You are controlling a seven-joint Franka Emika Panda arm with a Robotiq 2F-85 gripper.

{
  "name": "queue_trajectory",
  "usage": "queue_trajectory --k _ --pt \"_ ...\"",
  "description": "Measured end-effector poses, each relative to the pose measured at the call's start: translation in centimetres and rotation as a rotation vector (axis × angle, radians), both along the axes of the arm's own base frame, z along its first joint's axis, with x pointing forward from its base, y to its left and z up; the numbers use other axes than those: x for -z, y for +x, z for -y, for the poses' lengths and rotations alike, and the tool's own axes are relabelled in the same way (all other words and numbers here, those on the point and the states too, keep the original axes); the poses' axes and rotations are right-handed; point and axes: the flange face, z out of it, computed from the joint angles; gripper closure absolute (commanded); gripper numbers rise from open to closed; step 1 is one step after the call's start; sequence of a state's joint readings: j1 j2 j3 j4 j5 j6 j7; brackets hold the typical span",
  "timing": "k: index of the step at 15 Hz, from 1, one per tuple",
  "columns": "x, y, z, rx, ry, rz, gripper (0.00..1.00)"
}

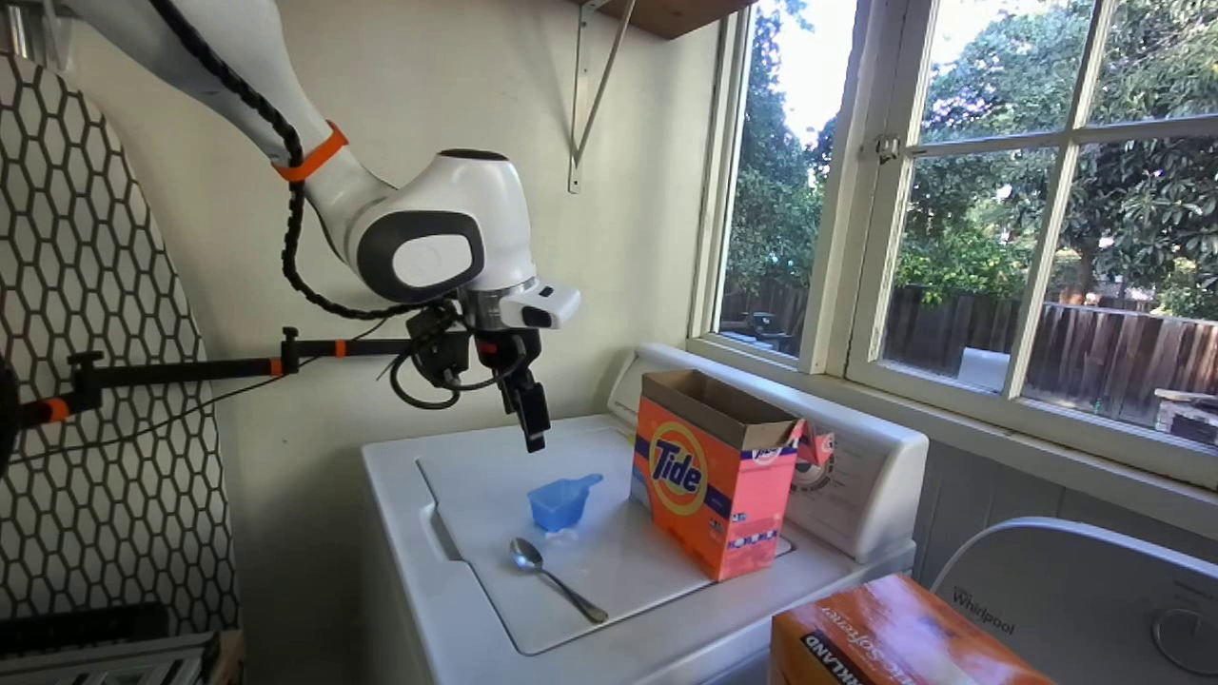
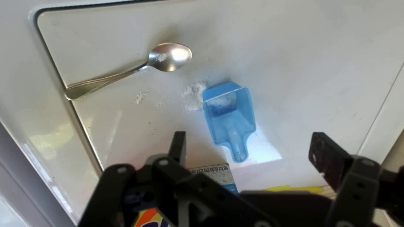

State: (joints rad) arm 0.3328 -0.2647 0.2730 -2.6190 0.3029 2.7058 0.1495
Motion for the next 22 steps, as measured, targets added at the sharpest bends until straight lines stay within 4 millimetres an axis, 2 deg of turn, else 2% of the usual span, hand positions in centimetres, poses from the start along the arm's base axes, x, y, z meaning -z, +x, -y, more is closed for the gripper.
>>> queue_trajectory --k 8,13,22 --pt "3.9 0.4 -1.5 -0.015 0.005 0.007 0.00" --pt "5.6 1.0 -1.6 -0.049 -0.038 0.043 0.00" --pt "6.6 2.2 -2.0 -0.042 -0.074 0.107 0.00"
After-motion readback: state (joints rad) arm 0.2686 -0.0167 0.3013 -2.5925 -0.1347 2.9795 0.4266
